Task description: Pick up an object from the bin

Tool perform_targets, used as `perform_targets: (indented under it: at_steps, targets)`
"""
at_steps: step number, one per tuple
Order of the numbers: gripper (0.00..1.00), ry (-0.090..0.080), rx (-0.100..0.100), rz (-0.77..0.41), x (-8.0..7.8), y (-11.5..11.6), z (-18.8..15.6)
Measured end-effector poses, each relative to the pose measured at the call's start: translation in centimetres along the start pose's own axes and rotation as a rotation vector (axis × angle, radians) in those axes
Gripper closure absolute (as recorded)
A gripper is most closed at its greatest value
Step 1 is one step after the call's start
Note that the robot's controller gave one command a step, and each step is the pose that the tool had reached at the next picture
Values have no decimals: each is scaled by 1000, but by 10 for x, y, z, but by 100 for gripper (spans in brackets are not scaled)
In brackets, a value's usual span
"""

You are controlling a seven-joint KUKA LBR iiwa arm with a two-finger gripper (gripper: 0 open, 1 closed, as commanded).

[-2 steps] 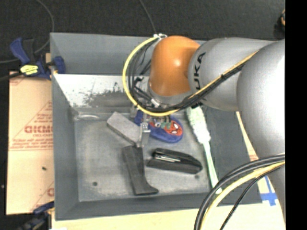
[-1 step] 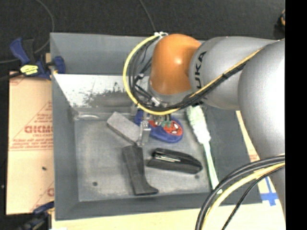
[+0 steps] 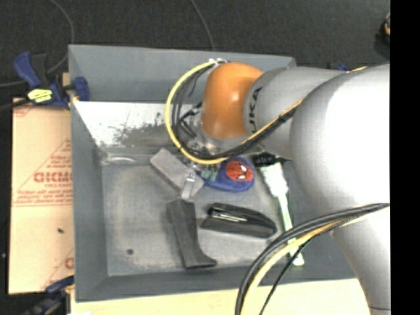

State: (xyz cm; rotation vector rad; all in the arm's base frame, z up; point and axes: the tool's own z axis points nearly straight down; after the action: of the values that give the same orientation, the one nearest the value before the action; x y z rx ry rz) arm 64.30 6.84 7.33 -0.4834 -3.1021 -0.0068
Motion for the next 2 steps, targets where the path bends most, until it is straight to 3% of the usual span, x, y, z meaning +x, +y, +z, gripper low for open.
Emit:
perform_targets:
  at_steps: [1, 2]
  targets:
    - [0, -22, -4, -191, 3, -2, -4]
    - [0, -4, -3, 232, 7, -9, 1]
